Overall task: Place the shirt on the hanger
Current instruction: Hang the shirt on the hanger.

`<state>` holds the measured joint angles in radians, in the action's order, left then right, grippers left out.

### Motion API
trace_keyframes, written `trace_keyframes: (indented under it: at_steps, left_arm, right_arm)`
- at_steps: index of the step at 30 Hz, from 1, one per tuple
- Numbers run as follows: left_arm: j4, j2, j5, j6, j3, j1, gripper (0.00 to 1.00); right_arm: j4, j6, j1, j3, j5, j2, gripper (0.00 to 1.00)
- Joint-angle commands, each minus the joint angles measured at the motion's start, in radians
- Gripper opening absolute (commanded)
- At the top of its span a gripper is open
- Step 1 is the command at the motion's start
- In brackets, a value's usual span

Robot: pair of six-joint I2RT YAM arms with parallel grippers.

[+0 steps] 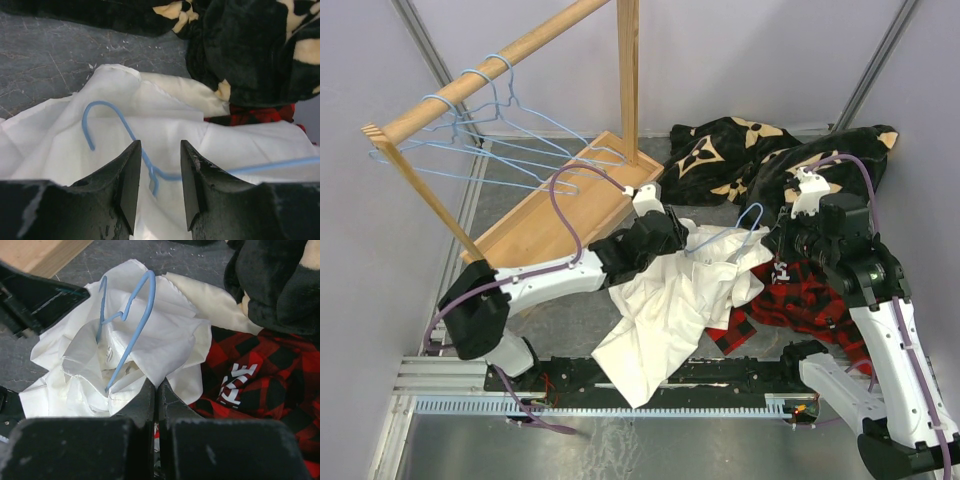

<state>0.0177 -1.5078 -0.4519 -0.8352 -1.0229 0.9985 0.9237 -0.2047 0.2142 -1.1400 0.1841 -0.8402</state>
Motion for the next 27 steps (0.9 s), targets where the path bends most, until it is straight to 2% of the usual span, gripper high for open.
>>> trace_keyframes:
  at_steps: [1,11,27]
  left_arm:
    - [0.041,-0.075,0.014,-0.128,-0.11,-0.047,0.43]
    - [0.003,-0.212,0.122,-0.167,-0.172,-0.119,0.44]
    - [-0.05,-0.271,0.146,-0.179,-0.194,-0.125,0.49]
  right_arm:
    - [-0.092,-0.006,0.002,0.012,0.045,0.019,0.0]
    - [-0.099,0.007,0.002,0.014,0.048,0.018,0.0]
    - [-0.102,0.008,0.002,0.011,0.059,0.013,0.0]
